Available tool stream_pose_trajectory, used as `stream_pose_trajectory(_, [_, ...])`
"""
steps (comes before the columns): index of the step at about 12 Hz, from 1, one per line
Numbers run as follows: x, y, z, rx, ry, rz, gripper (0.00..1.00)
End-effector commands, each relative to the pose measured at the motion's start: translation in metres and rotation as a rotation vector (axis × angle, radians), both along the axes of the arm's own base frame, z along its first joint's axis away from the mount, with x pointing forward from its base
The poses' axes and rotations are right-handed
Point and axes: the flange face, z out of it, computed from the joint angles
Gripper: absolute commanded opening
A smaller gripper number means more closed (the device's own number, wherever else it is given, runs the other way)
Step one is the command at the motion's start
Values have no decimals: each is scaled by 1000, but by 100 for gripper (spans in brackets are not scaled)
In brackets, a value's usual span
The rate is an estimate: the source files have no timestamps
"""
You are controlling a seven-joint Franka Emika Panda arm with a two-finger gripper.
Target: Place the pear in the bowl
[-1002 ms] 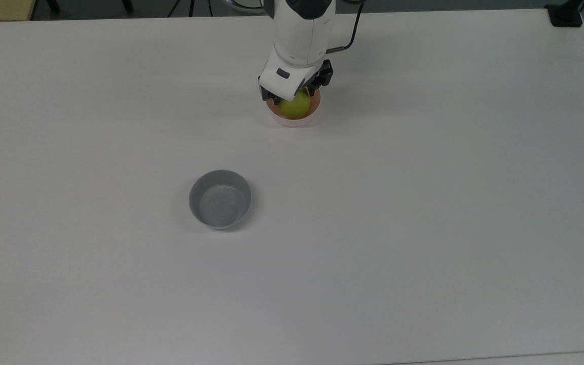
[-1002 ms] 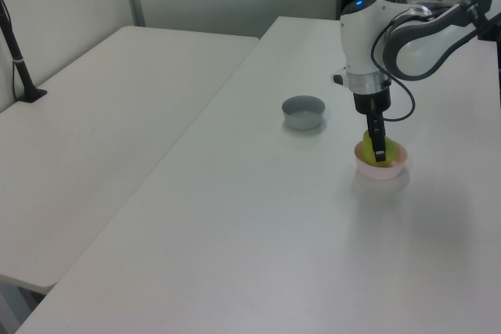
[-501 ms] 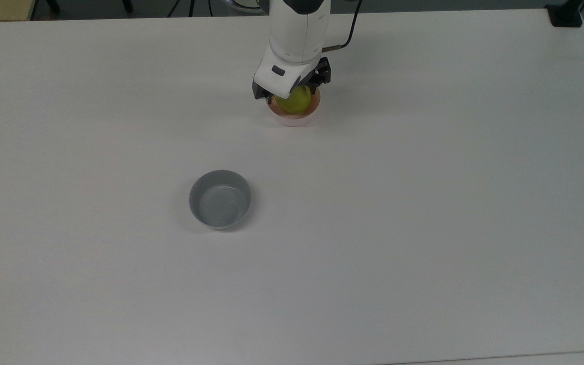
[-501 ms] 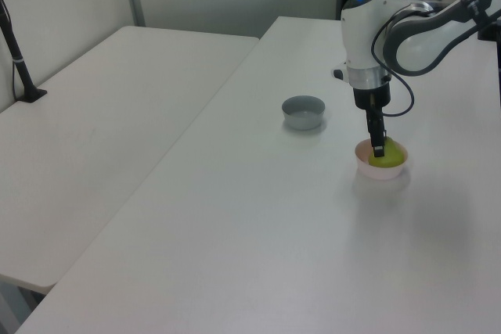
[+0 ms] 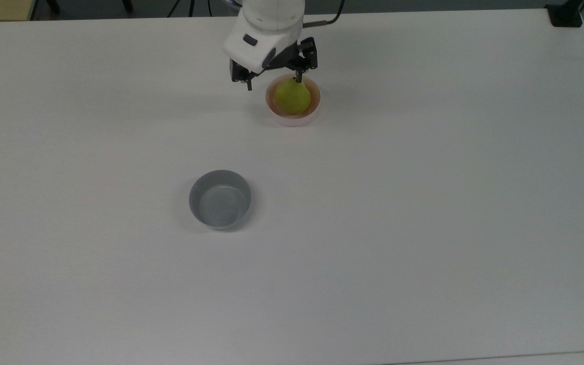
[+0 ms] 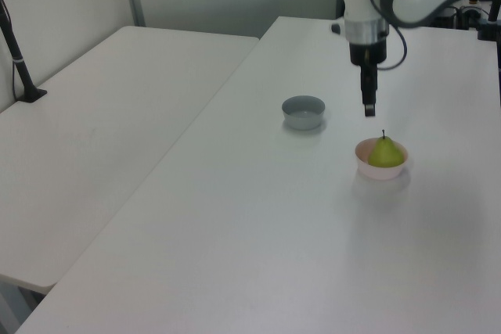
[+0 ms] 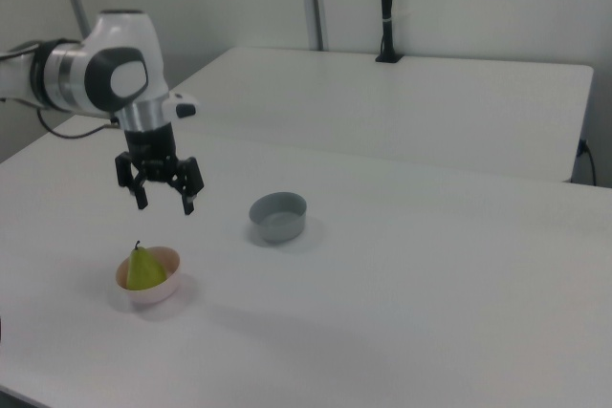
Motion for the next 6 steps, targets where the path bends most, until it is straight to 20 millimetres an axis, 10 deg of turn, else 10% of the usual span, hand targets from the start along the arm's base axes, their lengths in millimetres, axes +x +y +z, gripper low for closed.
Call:
stream_pose_trajectory(1, [17,-39,66,-14,-41,-85,100])
stream_pose_trajectory(6, [24,-87,144,-25,-112,-146,100])
